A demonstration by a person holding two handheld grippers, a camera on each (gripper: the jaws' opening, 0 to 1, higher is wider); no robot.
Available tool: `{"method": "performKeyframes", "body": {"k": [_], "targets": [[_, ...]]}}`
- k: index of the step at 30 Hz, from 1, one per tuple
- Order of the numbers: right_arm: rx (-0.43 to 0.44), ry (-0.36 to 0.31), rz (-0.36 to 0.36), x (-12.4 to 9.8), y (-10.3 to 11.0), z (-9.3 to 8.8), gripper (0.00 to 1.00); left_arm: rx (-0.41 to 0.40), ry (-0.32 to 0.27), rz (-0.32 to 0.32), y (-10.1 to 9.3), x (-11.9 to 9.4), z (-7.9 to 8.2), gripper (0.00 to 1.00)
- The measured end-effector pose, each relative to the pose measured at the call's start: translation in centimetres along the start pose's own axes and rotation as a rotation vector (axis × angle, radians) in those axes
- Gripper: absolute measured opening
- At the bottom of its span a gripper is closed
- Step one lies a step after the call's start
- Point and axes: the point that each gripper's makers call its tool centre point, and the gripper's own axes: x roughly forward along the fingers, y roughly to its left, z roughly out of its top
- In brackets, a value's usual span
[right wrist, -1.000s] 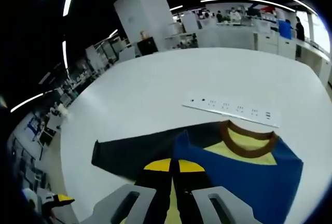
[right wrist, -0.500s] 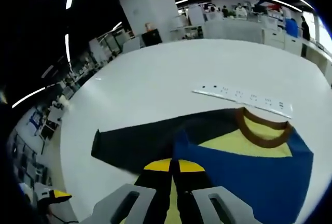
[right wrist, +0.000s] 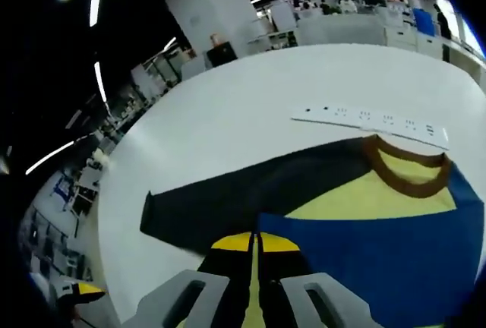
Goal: Fold the garment on the visible template until the final outline fits inside the template.
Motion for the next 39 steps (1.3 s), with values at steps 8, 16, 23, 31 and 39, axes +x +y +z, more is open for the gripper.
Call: {"method": "performKeyframes", "body": {"k": [8, 16, 23, 31, 39], "targets": [[-0.025, 0.019, -0.047, -1.0, -1.9, -0.4, 0.06, -0.001, -0.003, 0.003, -0.1, -0.1, 0.0, 0.98], [-0.129, 0.024, -0.081, -2.7, -3.6, -1.5, 0.34, 0.017, -0.007, 0.020, 0.2, 0.0, 0.5, 0.99], [-0.193, 0.007, -0.103, -5.9, -5.7, -1.5, 0.55, 0.032, -0.005, 0.018, -0.2, 0.6, 0.8, 0.99], [-0.165, 0.001, -0.126, -9.3, -8.8, -2.0, 0.69, 0.039, -0.007, 0.009, -0.6, 1.3, 1.0, 0.99], [-0.156, 0.012, -0.123, -11.7, -11.4, -3.0, 0.63, 0.046, 0.005, -0.004, -1.0, 1.5, 0.9, 0.99]]}}
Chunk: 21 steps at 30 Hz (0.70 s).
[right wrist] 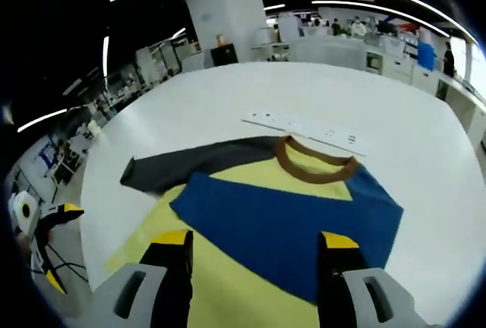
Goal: Fold the garment on the visible template until the final outline fits inside the template.
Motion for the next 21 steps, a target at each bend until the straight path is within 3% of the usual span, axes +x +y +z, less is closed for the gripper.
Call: {"method": "performKeyframes", "body": {"k": [6, 9, 15, 21], "targets": [[0.050, 0.013, -0.027, -1.5, -2.7, -1.7, 0.51, -0.003, 0.005, 0.002, 0.2, 0.0, -0.2, 0.99], [0.086, 0.005, -0.047, -2.2, -4.2, -2.2, 0.50, 0.005, 0.015, 0.003, 0.2, 0.0, -0.4, 0.99], [0.087, 0.004, -0.081, -3.2, -5.9, -3.1, 0.45, 0.008, 0.019, -0.003, 0.0, 0.0, -0.4, 0.99], [0.075, -0.004, -0.112, -4.4, -7.1, -4.3, 0.32, 0.015, 0.025, -0.007, -0.1, 0.1, -0.5, 0.99]]}}
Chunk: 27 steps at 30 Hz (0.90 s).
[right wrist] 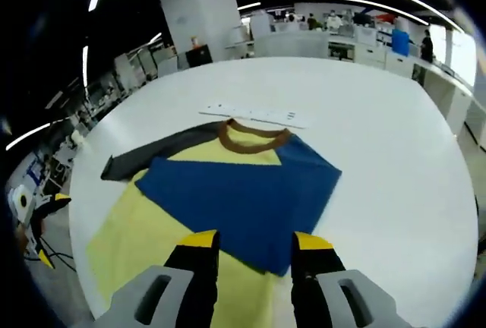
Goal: Fold the garment on the visible template until the final outline fits inside the template.
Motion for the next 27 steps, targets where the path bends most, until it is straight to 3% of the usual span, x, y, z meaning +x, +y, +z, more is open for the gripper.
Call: {"method": "performKeyframes", "body": {"k": [3, 8, 13, 17, 27], "targets": [[0.047, -0.012, -0.001, -0.9, -0.3, -0.8, 0.25, 0.006, 0.010, 0.003, 0.1, 0.0, -0.1, 0.99], [0.006, 0.002, -0.044, -1.4, -1.5, -2.0, 0.18, 0.009, 0.014, -0.005, -0.2, 0.1, -0.2, 0.99], [0.039, 0.014, -0.047, -1.2, -2.1, -3.1, 0.14, 0.007, 0.016, -0.007, -0.3, 0.3, -0.4, 0.99], [0.017, 0.039, -0.077, -1.1, -2.8, -4.2, 0.10, 0.003, 0.025, -0.006, -0.4, 0.2, -0.7, 0.99], [0.043, 0.059, -0.054, 0.0, -2.4, -5.0, 0.10, 0.002, 0.036, 0.006, -0.2, 0.0, -0.9, 0.99]]}}
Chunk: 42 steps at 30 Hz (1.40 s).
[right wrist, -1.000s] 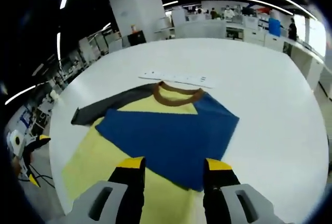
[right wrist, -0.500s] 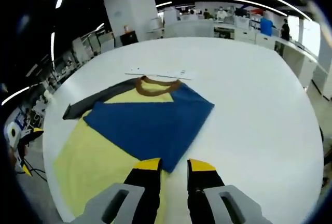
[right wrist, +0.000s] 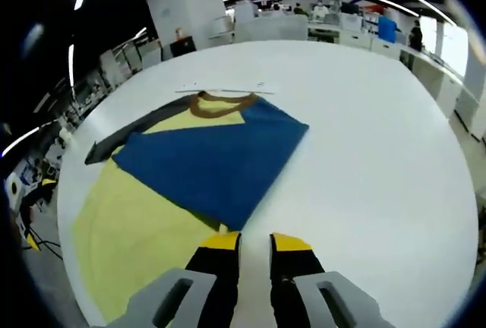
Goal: Fold the garment on the visible template until the final outline fits inside the template.
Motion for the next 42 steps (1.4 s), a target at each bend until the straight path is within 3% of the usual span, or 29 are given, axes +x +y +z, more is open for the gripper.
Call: {"method": "performKeyframes", "body": {"k": [6, 9, 13, 17, 22, 24, 28, 33, 38, 42], "targets": [[0.017, -0.002, 0.018, 0.2, 0.6, 0.1, 0.09, -0.005, -0.001, 0.003, 0.1, -0.1, 0.0, 0.99], [0.049, -0.022, 0.073, -0.1, 2.0, 0.6, 0.09, -0.001, 0.003, 0.005, 0.2, -0.1, -0.1, 0.99], [0.021, -0.014, 0.037, 0.0, 1.6, 0.6, 0.08, -0.007, 0.009, 0.005, 0.3, -0.1, -0.3, 0.99], [0.054, -0.004, 0.011, 0.8, 1.0, 0.1, 0.06, -0.006, 0.012, 0.002, 0.1, -0.1, -0.4, 0.99], [0.053, -0.013, 0.016, 0.3, 2.6, 0.0, 0.00, -0.002, 0.018, 0.006, 0.3, -0.2, -0.5, 0.98], [-0.002, -0.003, -0.005, -0.2, 2.6, -0.2, 0.00, -0.003, 0.018, 0.009, 0.4, -0.3, -0.6, 0.98], [-0.062, 0.005, -0.047, -0.4, 1.2, 0.0, 0.00, -0.005, 0.012, 0.014, 0.5, -0.4, -0.5, 0.98], [-0.076, 0.023, -0.087, -0.2, 0.0, -0.1, 0.00, -0.001, 0.022, 0.011, 0.5, -0.3, -0.7, 0.98], [-0.164, 0.054, -0.139, 0.3, -1.5, -0.2, 0.00, 0.000, 0.019, 0.010, 0.5, -0.4, -0.5, 0.98], [-0.124, 0.054, -0.148, 0.4, -2.1, -0.2, 0.00, 0.004, 0.025, 0.017, 0.7, -0.5, -0.6, 0.98]]}}
